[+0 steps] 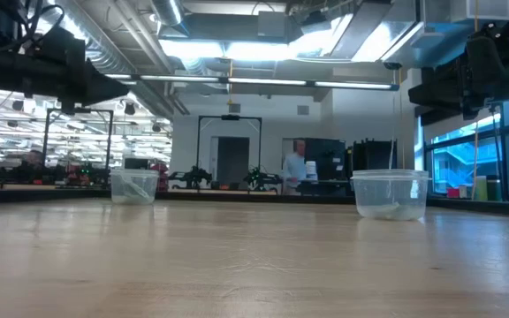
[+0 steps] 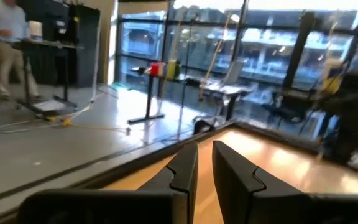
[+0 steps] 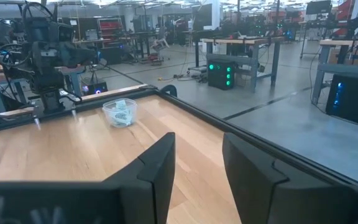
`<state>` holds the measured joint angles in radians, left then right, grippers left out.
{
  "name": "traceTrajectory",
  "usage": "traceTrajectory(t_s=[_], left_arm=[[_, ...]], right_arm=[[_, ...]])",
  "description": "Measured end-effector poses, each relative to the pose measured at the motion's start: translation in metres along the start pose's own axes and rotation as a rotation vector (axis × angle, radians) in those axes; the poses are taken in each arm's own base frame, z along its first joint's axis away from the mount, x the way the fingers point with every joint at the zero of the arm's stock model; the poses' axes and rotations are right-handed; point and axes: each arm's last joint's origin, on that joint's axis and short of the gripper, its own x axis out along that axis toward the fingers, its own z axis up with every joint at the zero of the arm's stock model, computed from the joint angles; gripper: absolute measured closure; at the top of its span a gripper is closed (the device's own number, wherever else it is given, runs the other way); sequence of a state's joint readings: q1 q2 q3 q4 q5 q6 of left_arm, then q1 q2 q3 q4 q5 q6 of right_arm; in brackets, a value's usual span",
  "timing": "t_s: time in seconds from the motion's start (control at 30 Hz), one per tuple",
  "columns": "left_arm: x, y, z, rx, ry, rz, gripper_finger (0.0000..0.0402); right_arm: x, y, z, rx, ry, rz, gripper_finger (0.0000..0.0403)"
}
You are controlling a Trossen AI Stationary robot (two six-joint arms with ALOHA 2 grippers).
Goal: Pick and place Stevia / Truvia into bins
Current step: Return to Home Position
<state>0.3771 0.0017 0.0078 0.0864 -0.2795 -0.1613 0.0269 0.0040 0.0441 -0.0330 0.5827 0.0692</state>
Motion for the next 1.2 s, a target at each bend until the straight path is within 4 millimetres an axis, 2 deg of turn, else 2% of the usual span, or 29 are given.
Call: traceTrajectory(t_s=[0.33, 1.2], left_arm=[[0.0008, 0.0007, -0.0042, 0.002, 0.043, 0.016, 0.0359], [0.0008, 0.0007, -0.0043, 0.005, 0.045, 0.015, 0.0359]], right_arm=[[0.0000, 0.0000, 0.0000, 0.057, 0.000, 0.000, 0.0265], [0.0000, 0.0000, 0.0002, 0.055, -0.002, 0.000, 0.0265]])
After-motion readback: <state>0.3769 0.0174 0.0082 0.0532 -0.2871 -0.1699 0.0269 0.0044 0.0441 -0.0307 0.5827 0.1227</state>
